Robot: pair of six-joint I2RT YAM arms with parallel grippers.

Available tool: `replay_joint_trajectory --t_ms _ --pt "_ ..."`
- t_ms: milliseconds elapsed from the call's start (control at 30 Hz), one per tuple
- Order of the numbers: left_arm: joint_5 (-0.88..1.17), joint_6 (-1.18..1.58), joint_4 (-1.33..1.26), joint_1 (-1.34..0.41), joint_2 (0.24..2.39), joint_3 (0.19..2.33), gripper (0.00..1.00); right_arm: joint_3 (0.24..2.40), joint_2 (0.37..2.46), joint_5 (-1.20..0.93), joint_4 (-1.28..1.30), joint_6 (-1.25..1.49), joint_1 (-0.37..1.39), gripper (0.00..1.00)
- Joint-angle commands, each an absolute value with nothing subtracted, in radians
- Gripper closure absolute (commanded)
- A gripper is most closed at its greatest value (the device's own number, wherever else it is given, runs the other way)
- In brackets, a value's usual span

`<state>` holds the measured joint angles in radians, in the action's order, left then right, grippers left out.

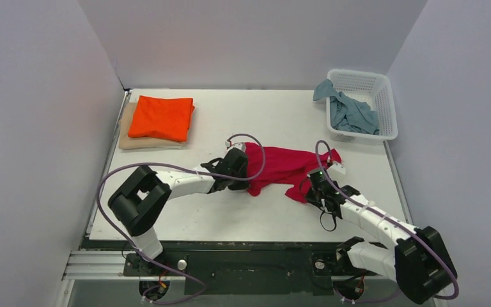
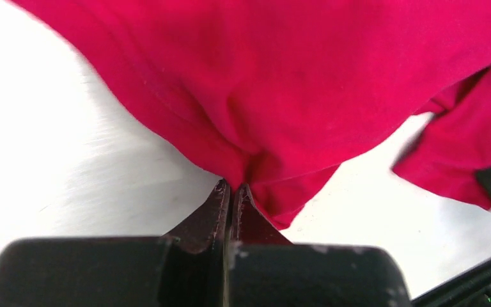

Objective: Fold and stack the t-shirts
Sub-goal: Flatten out the tshirt

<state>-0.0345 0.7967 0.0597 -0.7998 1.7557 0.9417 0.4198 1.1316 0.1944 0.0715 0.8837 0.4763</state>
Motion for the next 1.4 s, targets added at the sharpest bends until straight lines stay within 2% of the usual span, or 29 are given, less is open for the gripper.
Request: replay_joint_trajectory --t_ms 0,167,467,867,1133,1367 --pt "-0.270 0.753 0.155 -0.795 1.557 0.982 1.00 0.536 0.974 0.368 0.308 0.812 0.461 1.00" --pt "-0.431 0.672 0.188 -0.774 1.300 0.999 1.00 0.714 0.809 0.438 0.484 0.710 0.438 1.00" --pt "-0.596 0.494 0.212 -0.740 0.992 1.125 1.00 1.119 0.726 0.477 0.653 0.565 0.425 1.00" --pt "-0.708 0.239 0.262 -0.740 0.764 1.451 1.00 1.601 0.712 0.286 0.684 0.488 0.426 1.00" --pt "-0.624 0.245 0.370 -0.740 0.630 1.573 1.00 1.751 0.687 0.124 0.729 0.514 0.426 1.00" --pt "-0.699 0.277 0.428 -0.740 0.574 1.572 1.00 1.686 0.639 0.205 0.742 0.520 0.426 1.00"
